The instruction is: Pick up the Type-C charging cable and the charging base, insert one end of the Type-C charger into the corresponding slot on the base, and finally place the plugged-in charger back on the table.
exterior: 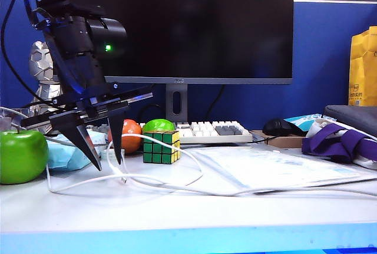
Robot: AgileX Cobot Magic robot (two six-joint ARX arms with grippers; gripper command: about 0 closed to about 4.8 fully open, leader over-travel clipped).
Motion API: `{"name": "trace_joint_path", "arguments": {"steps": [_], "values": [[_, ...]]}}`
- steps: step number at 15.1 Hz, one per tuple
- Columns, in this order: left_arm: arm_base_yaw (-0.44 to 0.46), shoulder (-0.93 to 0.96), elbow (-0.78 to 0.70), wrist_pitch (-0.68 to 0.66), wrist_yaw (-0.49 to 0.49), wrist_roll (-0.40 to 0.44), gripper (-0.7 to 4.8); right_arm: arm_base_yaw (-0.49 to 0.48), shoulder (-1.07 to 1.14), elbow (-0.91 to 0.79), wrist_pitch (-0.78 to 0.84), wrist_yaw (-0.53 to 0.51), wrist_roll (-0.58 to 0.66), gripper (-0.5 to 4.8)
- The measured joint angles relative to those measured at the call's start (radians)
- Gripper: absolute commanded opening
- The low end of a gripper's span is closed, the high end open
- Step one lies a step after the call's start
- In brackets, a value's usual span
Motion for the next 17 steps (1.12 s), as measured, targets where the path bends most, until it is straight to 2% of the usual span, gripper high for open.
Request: {"name": "trace_joint_path", "arguments": {"steps": [8, 12, 17], "values": [[-0.001, 0.052, 0.0, 0.006, 0.005, -0.071, 1.42, 0.0, 0.0, 0.0, -0.001, -0.002, 0.0, -0.05], [-0.002, 0.052, 0.0, 0.013, 0.047, -0.116, 1.42, 0.0, 0.0, 0.0, -0.001, -0.002, 0.0, -0.04], [-0.047, 0.053, 0.0, 0.014, 0.051, -0.129, 1.42, 0.0, 0.0, 0.0, -0.002, -0.002, 0.0, -0.04]]}}
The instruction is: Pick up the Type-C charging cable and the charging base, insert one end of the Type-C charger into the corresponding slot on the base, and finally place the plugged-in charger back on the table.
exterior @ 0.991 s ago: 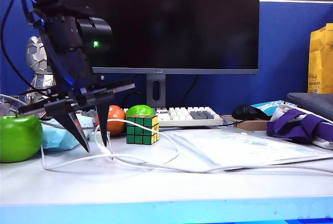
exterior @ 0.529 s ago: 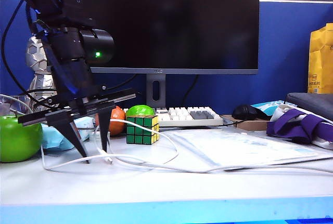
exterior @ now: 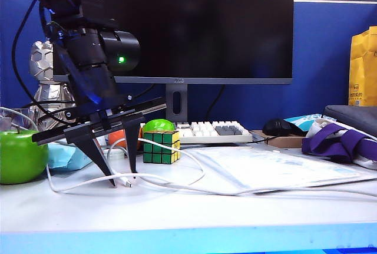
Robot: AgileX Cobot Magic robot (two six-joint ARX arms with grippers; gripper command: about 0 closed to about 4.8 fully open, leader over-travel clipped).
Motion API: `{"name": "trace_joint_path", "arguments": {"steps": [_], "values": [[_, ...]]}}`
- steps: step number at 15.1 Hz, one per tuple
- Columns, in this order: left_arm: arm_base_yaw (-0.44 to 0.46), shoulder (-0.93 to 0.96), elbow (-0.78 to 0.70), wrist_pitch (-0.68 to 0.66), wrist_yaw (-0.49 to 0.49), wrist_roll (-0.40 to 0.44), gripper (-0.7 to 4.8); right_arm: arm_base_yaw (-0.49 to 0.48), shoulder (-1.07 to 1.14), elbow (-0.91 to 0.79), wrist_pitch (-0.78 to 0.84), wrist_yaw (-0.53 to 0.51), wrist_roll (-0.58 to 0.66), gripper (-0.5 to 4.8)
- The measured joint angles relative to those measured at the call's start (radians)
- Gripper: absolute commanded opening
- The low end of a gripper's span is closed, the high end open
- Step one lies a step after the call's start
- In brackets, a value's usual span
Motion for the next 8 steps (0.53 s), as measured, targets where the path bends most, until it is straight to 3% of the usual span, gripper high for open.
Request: {"name": "trace_joint_path", "arguments": {"steps": [7, 8], "values": [[0.004, 0.0, 0.0, 0.007, -0.025, -0.029, 1.41, 0.0, 0.0, 0.0, 0.0, 0.0, 0.0, -0.04], [0.004, 0.0, 0.0, 0.007, -0.025, -0.031, 1.15, 0.0, 0.0, 0.0, 0.0, 0.0, 0.0, -0.04]]}}
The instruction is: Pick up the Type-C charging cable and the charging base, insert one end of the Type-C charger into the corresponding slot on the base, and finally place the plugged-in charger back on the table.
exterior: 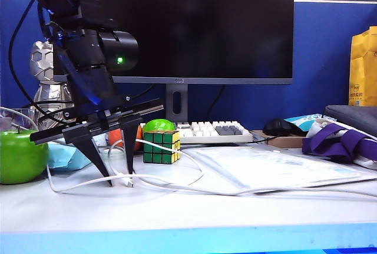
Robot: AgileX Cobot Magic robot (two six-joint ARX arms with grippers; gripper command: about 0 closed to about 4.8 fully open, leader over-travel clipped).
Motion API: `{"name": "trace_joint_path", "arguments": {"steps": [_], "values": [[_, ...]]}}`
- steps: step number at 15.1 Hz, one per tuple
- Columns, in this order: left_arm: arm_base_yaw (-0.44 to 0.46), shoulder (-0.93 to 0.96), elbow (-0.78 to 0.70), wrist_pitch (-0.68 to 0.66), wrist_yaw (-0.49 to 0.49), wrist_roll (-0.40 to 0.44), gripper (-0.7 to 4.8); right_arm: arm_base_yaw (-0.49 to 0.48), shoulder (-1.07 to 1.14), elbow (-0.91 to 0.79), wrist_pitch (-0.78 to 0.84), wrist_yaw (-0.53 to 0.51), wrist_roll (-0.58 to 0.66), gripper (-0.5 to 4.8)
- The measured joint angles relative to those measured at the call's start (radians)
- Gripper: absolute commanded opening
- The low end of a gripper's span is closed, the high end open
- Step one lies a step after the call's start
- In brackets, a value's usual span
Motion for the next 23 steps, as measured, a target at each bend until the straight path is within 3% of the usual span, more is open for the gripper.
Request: {"name": "trace_joint_path", "arguments": {"steps": [1, 2, 3, 8, 12, 17, 19, 20, 21, 23], "values": [[0.0, 0.0, 0.0, 0.0, 0.0, 0.0, 0.9, 0.0, 0.0, 0.0, 0.0, 0.0, 0.0, -0.04], [0.0, 0.0, 0.0, 0.0, 0.0, -0.011, 0.13, 0.0, 0.0, 0.0, 0.0, 0.0, 0.0, -0.04], [0.0, 0.0, 0.0, 0.002, 0.0, -0.016, -0.06, 0.0, 0.0, 0.0, 0.0, 0.0, 0.0, -0.04], [-0.001, 0.0, 0.0, 0.012, 0.001, -0.016, -0.06, 0.0, 0.0, 0.0, 0.0, 0.0, 0.0, -0.04], [-0.001, -0.038, -0.002, 0.017, 0.0, 0.079, -0.06, 0.0, 0.0, 0.0, 0.0, 0.0, 0.0, -0.04], [0.0, -0.24, -0.002, 0.046, 0.049, 0.204, -0.06, 0.0, 0.0, 0.0, 0.0, -0.001, 0.0, -0.04], [0.0, -0.319, -0.002, 0.107, 0.138, 0.268, -0.06, 0.0, 0.0, 0.0, 0.0, -0.001, 0.0, -0.04], [0.0, -0.442, -0.001, 0.333, 0.355, 0.314, -0.06, 0.0, 0.0, 0.0, 0.0, -0.001, 0.0, -0.04], [0.0, -0.502, -0.001, 0.544, 0.496, 0.273, -0.06, 0.0, 0.0, 0.0, 0.0, -0.001, 0.008, -0.04], [0.0, -0.521, 0.053, 0.665, 0.639, 0.204, -0.06, 0.0, 0.0, 0.0, 0.001, -0.003, 0.04, -0.05]]}}
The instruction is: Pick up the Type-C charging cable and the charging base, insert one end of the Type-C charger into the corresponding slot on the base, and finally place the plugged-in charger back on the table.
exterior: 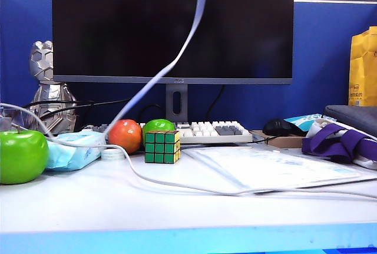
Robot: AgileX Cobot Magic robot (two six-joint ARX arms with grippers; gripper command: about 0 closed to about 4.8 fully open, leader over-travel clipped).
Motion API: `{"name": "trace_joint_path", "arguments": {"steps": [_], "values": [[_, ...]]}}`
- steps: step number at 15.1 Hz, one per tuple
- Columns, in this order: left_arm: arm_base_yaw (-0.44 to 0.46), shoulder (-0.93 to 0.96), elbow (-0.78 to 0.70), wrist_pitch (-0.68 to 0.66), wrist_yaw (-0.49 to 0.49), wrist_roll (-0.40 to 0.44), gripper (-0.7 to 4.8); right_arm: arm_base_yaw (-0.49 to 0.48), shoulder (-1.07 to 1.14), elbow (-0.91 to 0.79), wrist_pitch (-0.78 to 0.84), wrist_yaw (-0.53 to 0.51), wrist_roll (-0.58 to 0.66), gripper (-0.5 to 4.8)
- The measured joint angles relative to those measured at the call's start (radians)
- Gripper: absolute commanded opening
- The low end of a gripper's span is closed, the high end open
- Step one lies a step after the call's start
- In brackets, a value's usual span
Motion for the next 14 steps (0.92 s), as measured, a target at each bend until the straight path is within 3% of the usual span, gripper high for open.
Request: {"name": "trace_joint_path", "arguments": {"steps": [1, 8, 14], "values": [[0.0, 0.002, 0.057, -0.003, 0.093, -0.006, -0.06, 0.0, 0.001, 0.0, 0.0, -0.042, 0.019, -0.05], [0.0, 0.002, 0.265, 0.001, 0.291, -0.038, -0.06, 0.001, 0.001, 0.0, 0.042, -0.405, 0.026, -0.05], [-0.001, 0.002, 0.317, 0.0, 0.455, -0.105, -0.06, 0.001, 0.001, 0.0, 0.116, -0.602, 0.063, -0.04]]}}
